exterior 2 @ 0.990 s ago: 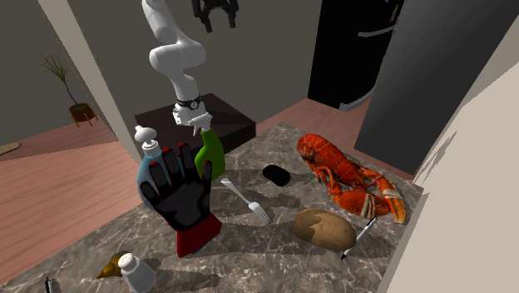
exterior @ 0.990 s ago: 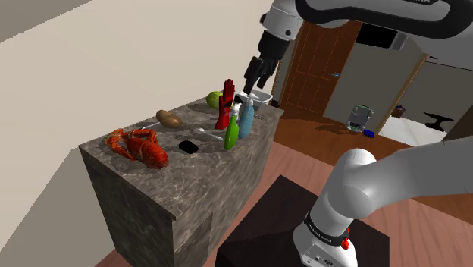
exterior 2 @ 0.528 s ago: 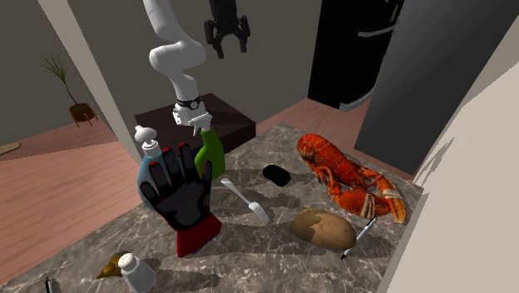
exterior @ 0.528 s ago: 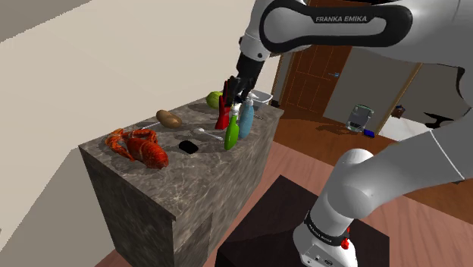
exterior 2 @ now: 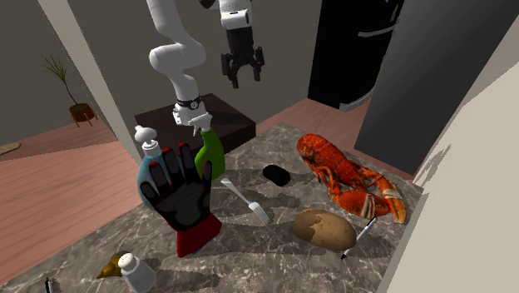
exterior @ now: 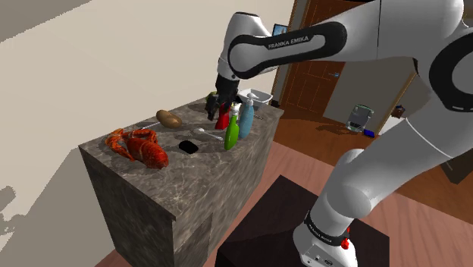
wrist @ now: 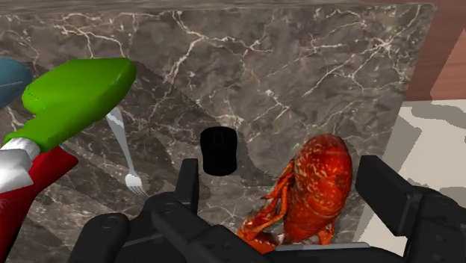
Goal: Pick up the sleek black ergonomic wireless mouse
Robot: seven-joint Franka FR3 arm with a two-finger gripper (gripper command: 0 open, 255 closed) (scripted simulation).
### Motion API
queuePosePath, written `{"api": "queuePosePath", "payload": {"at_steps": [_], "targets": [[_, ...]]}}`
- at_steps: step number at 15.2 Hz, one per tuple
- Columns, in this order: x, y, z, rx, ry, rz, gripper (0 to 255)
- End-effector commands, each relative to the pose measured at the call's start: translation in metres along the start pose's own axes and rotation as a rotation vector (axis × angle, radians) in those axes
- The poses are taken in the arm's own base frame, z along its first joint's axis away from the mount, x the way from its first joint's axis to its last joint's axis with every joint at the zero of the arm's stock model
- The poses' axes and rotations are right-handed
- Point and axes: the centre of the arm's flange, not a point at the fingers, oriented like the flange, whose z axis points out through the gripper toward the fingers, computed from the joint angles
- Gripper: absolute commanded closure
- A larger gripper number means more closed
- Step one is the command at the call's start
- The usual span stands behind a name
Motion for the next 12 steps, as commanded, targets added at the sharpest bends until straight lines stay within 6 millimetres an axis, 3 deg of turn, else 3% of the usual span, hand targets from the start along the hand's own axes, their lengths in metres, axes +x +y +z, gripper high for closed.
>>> {"api": "queuePosePath", "payload": {"at_steps": [1, 12], "targets": [[0.015, 0.006, 0.027, -0.005, -0.004, 0.001, 0], [0.090, 0.014, 0.153, -0.033, -0.033, 0.007, 0]]}}
